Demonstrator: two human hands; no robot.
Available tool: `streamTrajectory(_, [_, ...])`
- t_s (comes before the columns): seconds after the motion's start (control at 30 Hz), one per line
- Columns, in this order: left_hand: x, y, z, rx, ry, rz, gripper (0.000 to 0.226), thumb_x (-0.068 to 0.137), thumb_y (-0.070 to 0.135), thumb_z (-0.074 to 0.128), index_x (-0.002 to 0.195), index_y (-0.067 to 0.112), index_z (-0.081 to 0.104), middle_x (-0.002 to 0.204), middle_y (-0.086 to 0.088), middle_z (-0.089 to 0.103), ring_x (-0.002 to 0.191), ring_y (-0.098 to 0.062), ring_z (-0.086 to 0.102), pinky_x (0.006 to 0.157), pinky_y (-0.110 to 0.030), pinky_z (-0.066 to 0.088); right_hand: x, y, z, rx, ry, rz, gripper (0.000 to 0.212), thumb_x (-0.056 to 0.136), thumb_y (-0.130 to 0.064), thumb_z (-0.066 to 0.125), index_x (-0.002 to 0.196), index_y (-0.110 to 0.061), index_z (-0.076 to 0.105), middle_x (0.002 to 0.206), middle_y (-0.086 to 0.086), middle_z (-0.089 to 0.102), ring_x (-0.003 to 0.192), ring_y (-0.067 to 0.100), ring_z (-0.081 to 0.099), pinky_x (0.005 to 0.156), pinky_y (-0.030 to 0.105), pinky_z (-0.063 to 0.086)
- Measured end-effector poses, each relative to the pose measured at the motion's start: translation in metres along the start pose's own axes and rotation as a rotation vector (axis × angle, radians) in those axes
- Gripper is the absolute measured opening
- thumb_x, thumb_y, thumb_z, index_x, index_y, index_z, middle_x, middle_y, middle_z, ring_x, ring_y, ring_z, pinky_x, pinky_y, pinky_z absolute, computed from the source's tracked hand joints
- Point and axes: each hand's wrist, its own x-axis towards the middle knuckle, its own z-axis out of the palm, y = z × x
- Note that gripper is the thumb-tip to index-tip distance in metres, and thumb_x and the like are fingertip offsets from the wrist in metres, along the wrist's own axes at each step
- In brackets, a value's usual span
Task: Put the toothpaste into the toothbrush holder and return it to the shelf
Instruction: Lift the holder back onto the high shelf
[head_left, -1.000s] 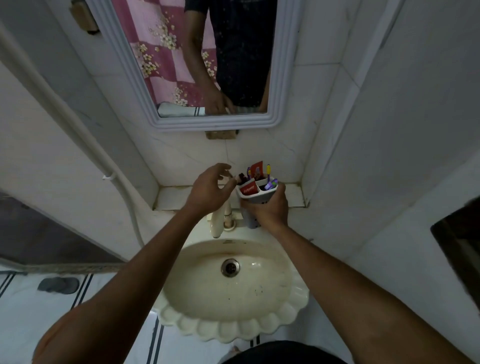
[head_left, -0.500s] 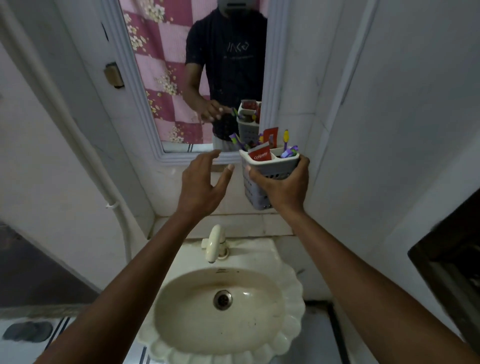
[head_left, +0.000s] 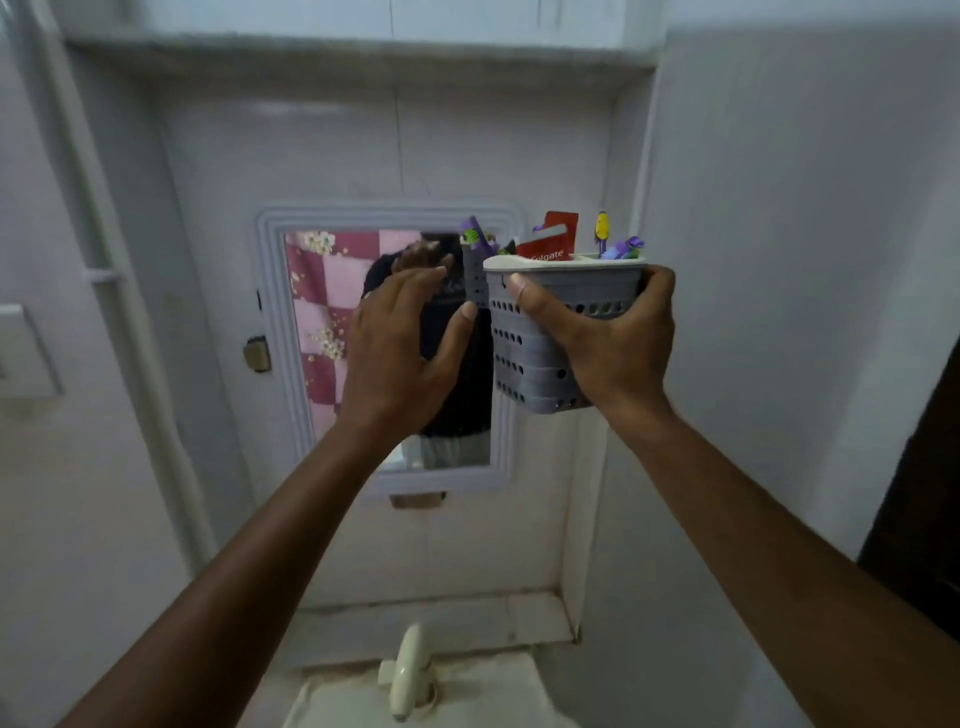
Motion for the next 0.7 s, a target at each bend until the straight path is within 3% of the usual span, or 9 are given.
streamTrajectory(0.23, [0.082,0.037,-0.029,0.027,0.119,0.129,0.056,0.106,0.052,0.054,0.147,0.015,0.058,0.148,-0.006,0.061,0.138,-0.023,0.055,0.118,-0.048,0.039,0.065,-0.095,-0.021,0.091,0.068,-0.078,0.099,0.054,-0.072,0.102,0.125,-0.023,0.054,0.117,-0.014,0.067,0.102,0.002,0.072,0.081,0.023,0.062])
streamTrajectory(0.37, [0.127,0.055,-0.039,0.028,0.186,0.175,0.053,0.107,0.05,0.058,0.148,0.017,0.058,0.149,-0.003,0.062,0.137,-0.021,0.056,0.117,-0.039,0.034,0.103,-0.14,-0.029,0.132,0.095,-0.165,0.11,0.044,-0.085,0.092,0.126,-0.023,0.053,0.118,-0.012,0.067,0.103,0.003,0.072,0.084,0.027,0.064])
streamTrajectory(0.57, [0.202,0.065,-0.041,0.011,0.299,0.175,0.052,0.107,0.052,0.055,0.147,0.02,0.06,0.148,0.0,0.062,0.14,-0.021,0.055,0.118,-0.05,0.041,0.163,-0.189,-0.016,0.113,0.179,-0.237,0.113,0.038,-0.094,0.087,0.119,-0.025,0.049,0.121,-0.008,0.066,0.119,0.019,0.069,0.097,0.046,0.064])
streamTrajectory(0.7, [0.24,0.053,-0.024,0.111,0.268,0.147,0.057,0.107,0.059,0.047,0.151,0.023,0.056,0.155,0.0,0.058,0.148,-0.023,0.048,0.125,-0.051,0.033,0.192,-0.2,0.004,0.048,0.209,-0.246,0.114,0.045,-0.094,0.085,0.126,-0.022,0.049,0.124,-0.006,0.062,0.124,0.022,0.063,0.098,0.046,0.061])
